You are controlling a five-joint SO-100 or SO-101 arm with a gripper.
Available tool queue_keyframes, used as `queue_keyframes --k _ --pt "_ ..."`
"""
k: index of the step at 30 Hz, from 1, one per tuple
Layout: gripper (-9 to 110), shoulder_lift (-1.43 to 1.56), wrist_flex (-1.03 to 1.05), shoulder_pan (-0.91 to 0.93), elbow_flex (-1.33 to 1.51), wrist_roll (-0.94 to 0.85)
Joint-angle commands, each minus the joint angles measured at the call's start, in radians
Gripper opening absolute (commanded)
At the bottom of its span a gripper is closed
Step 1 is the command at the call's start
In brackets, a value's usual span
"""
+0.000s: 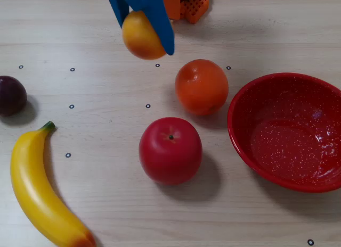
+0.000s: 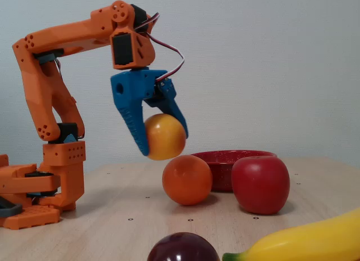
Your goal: Put peach in the red bowl.
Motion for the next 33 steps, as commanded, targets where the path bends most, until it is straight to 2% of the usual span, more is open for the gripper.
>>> queue_keyframes --k 1,16,33 --pt "0 0.049 -0.018 -0.032 -0.132 0.054" --pt "0 -0.095 -0.046 -0.318 -0.39 0.367" --pt "0 -0.293 -0.298 -0.63 -0.561 0.653"
